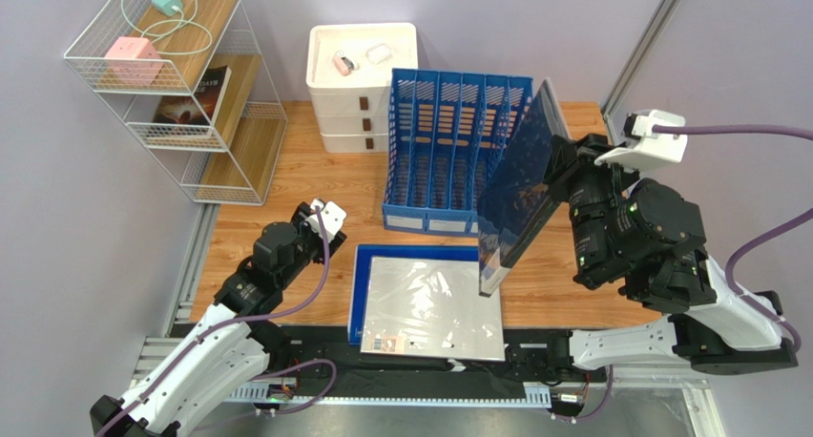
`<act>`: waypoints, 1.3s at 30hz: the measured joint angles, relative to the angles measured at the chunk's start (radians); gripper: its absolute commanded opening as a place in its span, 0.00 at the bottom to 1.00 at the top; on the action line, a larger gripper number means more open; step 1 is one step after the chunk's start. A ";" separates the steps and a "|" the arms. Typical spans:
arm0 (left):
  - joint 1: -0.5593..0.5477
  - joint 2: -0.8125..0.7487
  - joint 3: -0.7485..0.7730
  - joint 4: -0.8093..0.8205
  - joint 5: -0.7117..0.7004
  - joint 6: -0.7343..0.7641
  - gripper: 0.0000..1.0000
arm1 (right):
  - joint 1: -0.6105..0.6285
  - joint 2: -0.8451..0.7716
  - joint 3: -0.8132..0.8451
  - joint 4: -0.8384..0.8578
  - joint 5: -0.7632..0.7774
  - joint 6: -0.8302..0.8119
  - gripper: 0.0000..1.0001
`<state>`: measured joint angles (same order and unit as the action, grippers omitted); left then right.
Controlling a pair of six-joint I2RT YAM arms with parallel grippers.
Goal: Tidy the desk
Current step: Place the folder in the storage box.
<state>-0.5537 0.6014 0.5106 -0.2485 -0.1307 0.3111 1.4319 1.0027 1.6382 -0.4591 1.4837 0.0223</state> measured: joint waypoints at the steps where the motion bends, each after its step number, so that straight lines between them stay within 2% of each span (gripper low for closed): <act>1: 0.000 0.000 0.000 0.000 0.002 0.000 0.68 | -0.026 0.008 0.012 0.010 -0.001 -0.020 0.00; 6: 0.001 0.000 -0.002 0.000 0.006 0.000 0.68 | -0.139 0.072 0.055 0.053 -0.040 -0.091 0.00; 21: 0.006 0.002 -0.009 0.002 0.018 0.000 0.68 | -0.416 0.204 0.058 0.099 -0.288 -0.174 0.00; 39: 0.011 0.018 -0.009 0.007 0.021 0.000 0.68 | -0.563 0.378 0.146 0.101 -0.476 -0.146 0.00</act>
<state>-0.5426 0.6197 0.5018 -0.2417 -0.1097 0.3115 0.8684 1.3811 1.7840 -0.3580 1.0077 -0.1242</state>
